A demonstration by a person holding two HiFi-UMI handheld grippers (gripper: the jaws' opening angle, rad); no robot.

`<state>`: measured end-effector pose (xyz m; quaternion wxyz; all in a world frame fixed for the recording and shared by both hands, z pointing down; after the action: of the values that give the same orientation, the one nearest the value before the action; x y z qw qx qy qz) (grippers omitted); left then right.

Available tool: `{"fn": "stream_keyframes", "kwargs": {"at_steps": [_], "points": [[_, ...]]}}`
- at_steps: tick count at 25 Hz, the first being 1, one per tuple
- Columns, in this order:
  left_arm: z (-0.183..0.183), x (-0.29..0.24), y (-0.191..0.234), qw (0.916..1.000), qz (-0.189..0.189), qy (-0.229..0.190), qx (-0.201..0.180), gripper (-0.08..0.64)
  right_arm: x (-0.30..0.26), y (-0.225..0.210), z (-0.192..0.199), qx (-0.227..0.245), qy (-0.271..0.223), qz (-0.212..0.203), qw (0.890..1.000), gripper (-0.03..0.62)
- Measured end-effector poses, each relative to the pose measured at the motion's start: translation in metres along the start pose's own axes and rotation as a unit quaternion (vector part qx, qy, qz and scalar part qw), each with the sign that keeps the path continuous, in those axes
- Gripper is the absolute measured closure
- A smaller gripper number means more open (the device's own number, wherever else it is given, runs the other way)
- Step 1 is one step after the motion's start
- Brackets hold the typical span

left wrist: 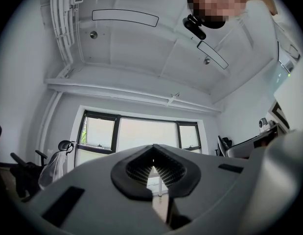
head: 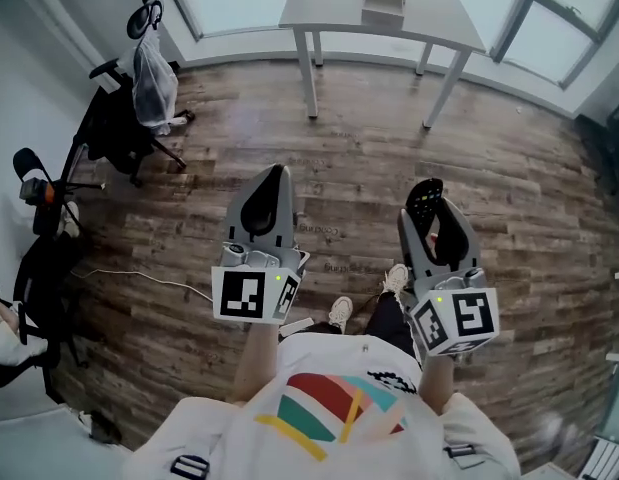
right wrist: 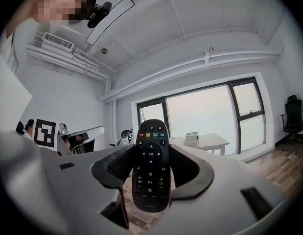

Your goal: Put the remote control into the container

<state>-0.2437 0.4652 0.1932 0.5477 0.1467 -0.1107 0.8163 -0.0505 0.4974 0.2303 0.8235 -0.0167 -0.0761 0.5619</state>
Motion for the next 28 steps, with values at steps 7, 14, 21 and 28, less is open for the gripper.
{"fn": "stream_keyframes", "kwargs": {"at_steps": [7,14,21,28], "points": [[0.016,-0.032,-0.028,0.9995,0.022,0.017,-0.014,0.554,-0.023,-0.037,0.003,-0.020,-0.005,0.003,1.000,0.360],[0.047,-0.095,-0.064,0.9991,0.025,0.030,-0.019,0.554,-0.047,-0.103,0.006,-0.028,0.005,-0.005,1.000,0.360],[0.063,-0.149,-0.102,0.9987,0.018,0.032,-0.035,0.554,-0.081,-0.175,0.002,-0.026,0.010,-0.018,0.999,0.360],[0.090,-0.182,-0.117,0.9986,0.000,0.047,-0.026,0.554,-0.088,-0.205,0.001,-0.014,0.011,-0.042,0.999,0.360]]}}
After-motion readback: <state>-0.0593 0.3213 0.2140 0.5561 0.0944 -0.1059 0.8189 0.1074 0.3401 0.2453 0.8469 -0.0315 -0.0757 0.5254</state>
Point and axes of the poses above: the fingertips, and each gripper's own axes: x backward along the fingers, y to its left, z out of its underside, the point moved 1 cm from there along x, backward along the fingers, and after that the axes turned 9 degrees about -y, right-handed, at the moved point
